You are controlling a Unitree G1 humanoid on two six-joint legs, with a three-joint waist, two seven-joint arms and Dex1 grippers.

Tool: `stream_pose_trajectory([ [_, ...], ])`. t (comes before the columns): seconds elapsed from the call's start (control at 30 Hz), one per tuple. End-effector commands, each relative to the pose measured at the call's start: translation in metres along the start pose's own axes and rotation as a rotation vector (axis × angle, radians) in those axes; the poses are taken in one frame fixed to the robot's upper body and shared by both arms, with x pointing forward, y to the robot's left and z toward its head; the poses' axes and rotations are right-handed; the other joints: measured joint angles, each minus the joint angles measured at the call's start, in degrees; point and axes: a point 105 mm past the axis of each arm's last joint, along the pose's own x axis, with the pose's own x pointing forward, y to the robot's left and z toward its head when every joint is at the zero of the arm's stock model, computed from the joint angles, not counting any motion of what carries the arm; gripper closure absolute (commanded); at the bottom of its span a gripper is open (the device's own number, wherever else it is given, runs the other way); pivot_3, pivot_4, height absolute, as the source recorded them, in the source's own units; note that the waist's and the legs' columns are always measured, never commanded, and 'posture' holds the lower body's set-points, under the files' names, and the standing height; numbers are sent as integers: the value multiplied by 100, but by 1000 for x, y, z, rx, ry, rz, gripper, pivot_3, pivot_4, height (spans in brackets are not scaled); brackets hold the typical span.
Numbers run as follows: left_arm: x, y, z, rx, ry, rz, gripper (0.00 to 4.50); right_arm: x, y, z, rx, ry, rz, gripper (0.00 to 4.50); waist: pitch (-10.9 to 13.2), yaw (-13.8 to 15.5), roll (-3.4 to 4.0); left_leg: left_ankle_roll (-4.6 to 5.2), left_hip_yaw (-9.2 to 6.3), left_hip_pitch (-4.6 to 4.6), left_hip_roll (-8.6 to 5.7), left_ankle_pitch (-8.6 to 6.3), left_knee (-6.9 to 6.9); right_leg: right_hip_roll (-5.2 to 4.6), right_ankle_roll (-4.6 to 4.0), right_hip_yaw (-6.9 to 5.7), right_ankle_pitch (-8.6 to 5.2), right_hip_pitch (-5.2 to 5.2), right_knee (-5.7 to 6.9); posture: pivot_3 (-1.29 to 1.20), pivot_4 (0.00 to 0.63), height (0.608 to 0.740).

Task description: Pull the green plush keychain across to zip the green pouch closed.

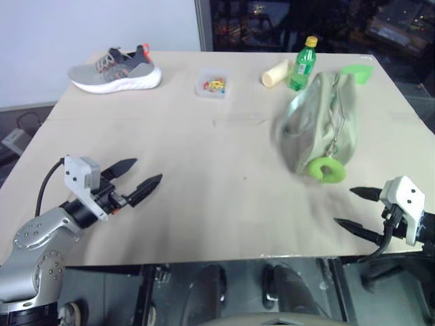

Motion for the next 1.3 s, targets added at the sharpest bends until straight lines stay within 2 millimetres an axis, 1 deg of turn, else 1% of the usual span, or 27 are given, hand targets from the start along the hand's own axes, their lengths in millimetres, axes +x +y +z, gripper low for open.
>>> stream_pose_trajectory([
  [0.03,2,-9,19,44,-59,-66,22,-4,-9,11,-67,-32,-24,19,0,-1,0,0,0,0,0,0,0,0,0,0,0,0,0,0,150,740],
  [0.13,6,-31,33,48,-146,-219,22,-7,-20,19,-131,-64,-40,19,0,-1,0,0,3,-1,-1,0,3,1,1,1,1,0,0,0,150,740],
  [0.2,7,-46,36,55,-154,-318,22,-15,-29,27,-189,-45,-33,19,1,1,2,0,2,0,-1,0,4,0,1,1,1,1,0,0,150,740],
  [0.27,7,-61,39,48,-156,-422,22,-23,-44,40,-265,-30,-49,19,6,1,11,9,7,-1,-4,5,4,0,1,6,1,2,1,0,150,740],
  [0.33,7,-74,41,61,-155,-515,22,-30,-62,58,-381,0,-79,19,10,-10,17,26,11,0,-5,14,5,2,1,8,1,1,3,0,150,740],
  [0.4,7,-82,42,77,-144,-580,22,-34,-73,69,-470,30,-86,19,10,-12,18,27,16,4,-7,15,4,5,0,11,1,0,6,0,150,740],
  [0.47,11,-90,46,88,-153,-636,22,-37,-95,87,-718,137,-117,19,12,-16,23,27,12,4,-8,15,3,12,-1,8,0,-1,6,0,150,740],
  [0.53,16,-93,52,102,-171,-668,22,-37,-113,105,-982,250,-126,19,26,-20,44,27,19,5,-8,16,5,12,-1,12,1,-4,9,0,150,740],
  [0.6,20,-94,56,108,-187,-678,22,-29,-121,119,-1137,268,-105,19,32,-38,54,27,28,9,-10,16,7,11,0,18,1,-6,11,0,150,740],
  [0.7,27,-93,62,116,-209,-676,22,-1,-125,146,-1357,192,-59,19,34,-110,48,27,29,7,-7,16,4,25,-1,25,1,-6,6,0,150,740],
  [0.73,28,-92,62,119,-211,-675,22,7,-125,150,-1398,170,-41,19,36,-141,45,28,31,1,-8,17,3,28,0,28,2,-9,4,0,150,740],
  [0.8,29,-92,62,123,-212,-673,22,23,-125,153,-1487,155,3,19,38,-163,43,26,40,1,-8,19,3,31,4,36,5,-9,3,0,150,740],
  [0.83,30,-93,62,125,-213,-670,22,28,-126,149,-1531,181,39,19,39,-166,42,4,47,2,-8,32,4,31,11,38,10,-8,3,0,150,740],
  [0.87,30,-93,62,127,-213,-667,22,32,-128,146,-1573,201,67,19,39,-167,43,2,58,2,-9,33,4,31,19,40,15,-9,1,0,150,740],
  [0.93,30,-94,62,128,-215,-658,22,39,-134,148,-1598,199,63,19,44,-150,41,2,68,0,-9,34,4,30,17,41,14,-9,-1,0,150,740],
  [1.0,30,-95,62,129,-216,-651,22,43,-140,147,-1655,238,66,19,46,-150,41,1,74,-1,-9,34,3,28,2,40,6,-9,-3,0,150,740],
  [1.07,30,-96,62,127,-219,-642,22,44,-147,145,-1673,273,61,19,47,-159,42,0,79,0,-9,34,4,26,-1,42,4,-10,-2,0,150,740],
  [1.2,30,-96,61,130,-225,-614,22,48,-154,155,-1712,269,14,19,48,-179,42,-1,83,8,-6,35,4,26,-2,48,4,-12,12,0,150,740],
  [1.3,29,-96,61,130,-225,-602,0,49,-157,158,-1726,271,3,806,48,-185,43,-2,90,16,-6,36,5,26,-3,56,4,-17,29,0,150,740],
])
